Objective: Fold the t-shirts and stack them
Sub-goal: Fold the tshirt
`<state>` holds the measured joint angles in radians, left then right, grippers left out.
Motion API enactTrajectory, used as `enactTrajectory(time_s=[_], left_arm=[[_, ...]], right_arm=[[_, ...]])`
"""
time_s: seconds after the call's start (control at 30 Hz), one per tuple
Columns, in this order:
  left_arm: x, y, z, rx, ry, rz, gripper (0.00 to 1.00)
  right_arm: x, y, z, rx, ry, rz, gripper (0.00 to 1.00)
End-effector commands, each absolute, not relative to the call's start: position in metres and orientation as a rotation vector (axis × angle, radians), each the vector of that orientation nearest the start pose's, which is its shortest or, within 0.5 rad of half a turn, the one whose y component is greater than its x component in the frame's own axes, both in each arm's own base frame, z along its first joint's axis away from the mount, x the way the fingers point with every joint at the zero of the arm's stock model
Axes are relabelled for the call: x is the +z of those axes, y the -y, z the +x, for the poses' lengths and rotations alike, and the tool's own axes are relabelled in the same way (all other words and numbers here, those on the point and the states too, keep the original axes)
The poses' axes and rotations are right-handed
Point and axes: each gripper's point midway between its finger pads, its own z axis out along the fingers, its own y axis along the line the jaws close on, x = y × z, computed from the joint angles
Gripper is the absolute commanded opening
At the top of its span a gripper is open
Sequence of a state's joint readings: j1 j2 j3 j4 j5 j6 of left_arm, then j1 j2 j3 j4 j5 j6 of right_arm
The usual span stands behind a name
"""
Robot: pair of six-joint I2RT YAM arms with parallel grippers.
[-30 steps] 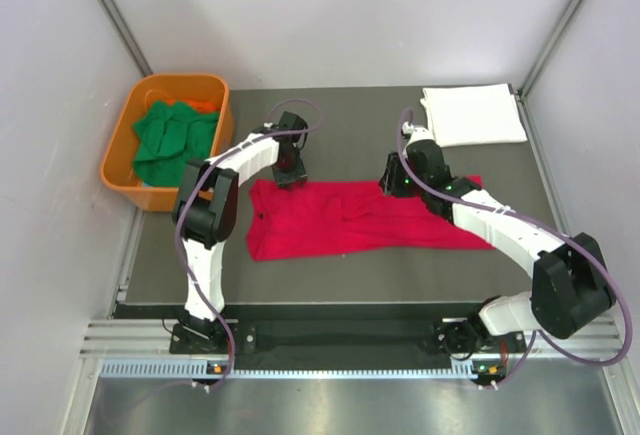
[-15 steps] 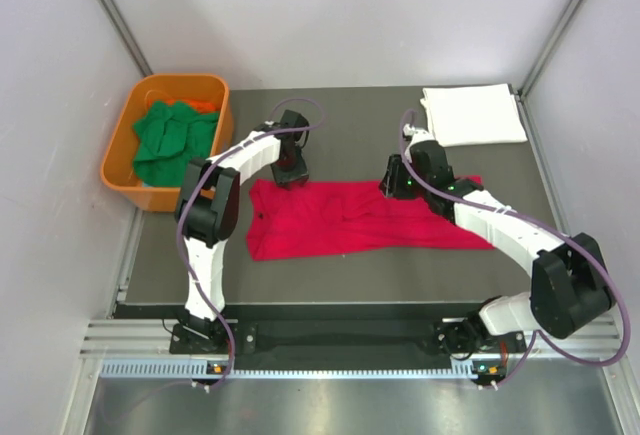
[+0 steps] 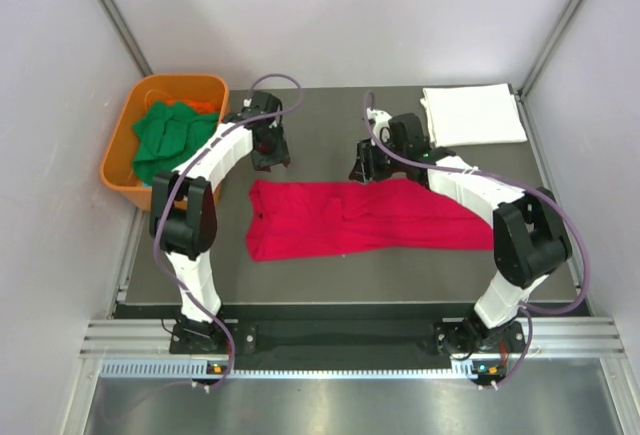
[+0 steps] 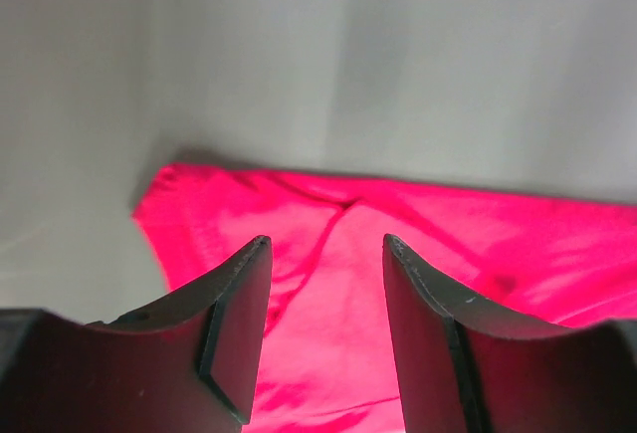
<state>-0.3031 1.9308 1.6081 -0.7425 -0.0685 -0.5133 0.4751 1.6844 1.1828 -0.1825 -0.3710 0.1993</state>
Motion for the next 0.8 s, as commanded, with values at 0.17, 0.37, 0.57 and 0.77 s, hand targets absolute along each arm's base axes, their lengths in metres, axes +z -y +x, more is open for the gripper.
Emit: enactTrajectory(time_s=[0.17, 0.37, 0.57, 0.77], left_arm=[[0.081, 0.124, 0.405, -0.096, -2.798, -0.137, 0.53], [0.075, 0.100, 0.406, 0.061, -2.778, -0.187, 0.53], [0.059, 0.094, 0.407, 0.037, -2.809, -0.195, 0.47], [0.038, 0.092, 0.409, 0.063, -2.839, -0.200, 0.43]], right_arm=[[0.151, -0.268, 0.380, 0.749, -2.189, -0.532, 0.44], [0.149, -0.262, 0.368, 0.744, -2.191, -0.534, 0.44], [0.141, -0.255, 0.360, 0.723, -2.211, -0.527, 0.44], [0.142, -0.253, 0.360, 0.710, -2.215, -0.524, 0.43]])
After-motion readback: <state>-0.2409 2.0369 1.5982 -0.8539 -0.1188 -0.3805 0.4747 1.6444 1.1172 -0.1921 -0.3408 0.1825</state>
